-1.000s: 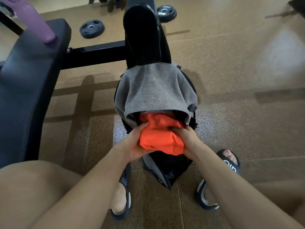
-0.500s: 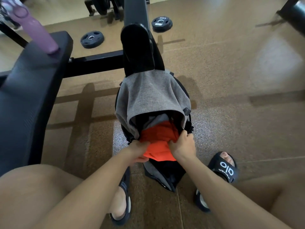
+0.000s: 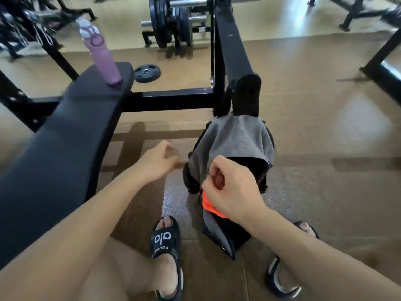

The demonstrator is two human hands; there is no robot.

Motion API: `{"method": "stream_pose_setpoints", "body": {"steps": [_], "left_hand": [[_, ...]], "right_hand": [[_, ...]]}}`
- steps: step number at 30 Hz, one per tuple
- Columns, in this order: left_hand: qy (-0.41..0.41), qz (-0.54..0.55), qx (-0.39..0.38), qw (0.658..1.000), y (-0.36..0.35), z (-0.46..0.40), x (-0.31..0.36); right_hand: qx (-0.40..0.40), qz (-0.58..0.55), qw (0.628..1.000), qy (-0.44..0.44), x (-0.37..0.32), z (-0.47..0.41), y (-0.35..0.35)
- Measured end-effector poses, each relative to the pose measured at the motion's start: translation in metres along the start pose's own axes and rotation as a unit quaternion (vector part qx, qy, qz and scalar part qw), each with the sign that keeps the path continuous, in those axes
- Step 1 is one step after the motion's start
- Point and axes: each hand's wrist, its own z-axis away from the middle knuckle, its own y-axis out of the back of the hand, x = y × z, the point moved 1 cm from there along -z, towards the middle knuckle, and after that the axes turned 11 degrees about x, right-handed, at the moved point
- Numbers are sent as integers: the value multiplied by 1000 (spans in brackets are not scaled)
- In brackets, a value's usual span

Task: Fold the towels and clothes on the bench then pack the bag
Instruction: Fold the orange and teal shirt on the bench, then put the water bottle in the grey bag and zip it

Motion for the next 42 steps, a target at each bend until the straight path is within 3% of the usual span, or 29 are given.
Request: {"method": "stream_pose_setpoints", "body": {"steps": [3,6,8,13,20,31,42], "left_hand": [[20,88,109,990,25,-10,-30],[35,126,231,964,48,-21,-66],[34,120,263,957,60,-30,-89],[29,53,279,958,86,-69,-139],[138,-65,230,961,75,-122,-206],[121,-93,268,951,68,-162,-245],[113,-96,255,955,67,-158,-245]], "right_hand": [[-46,-46,997,45,-43,-34,-33],[-97,-102,990,6,-73,-87,-81],[-122,-127,984,-29,-88,-124,-115],[-147,-136,973,-113,-97,-202,-201],[-165,-141,964,-155,-88,-290,-321],[-30,-146,977,-152,-81,-423,-477],[76,-94,978,-169,-77,-470,-518]]}}
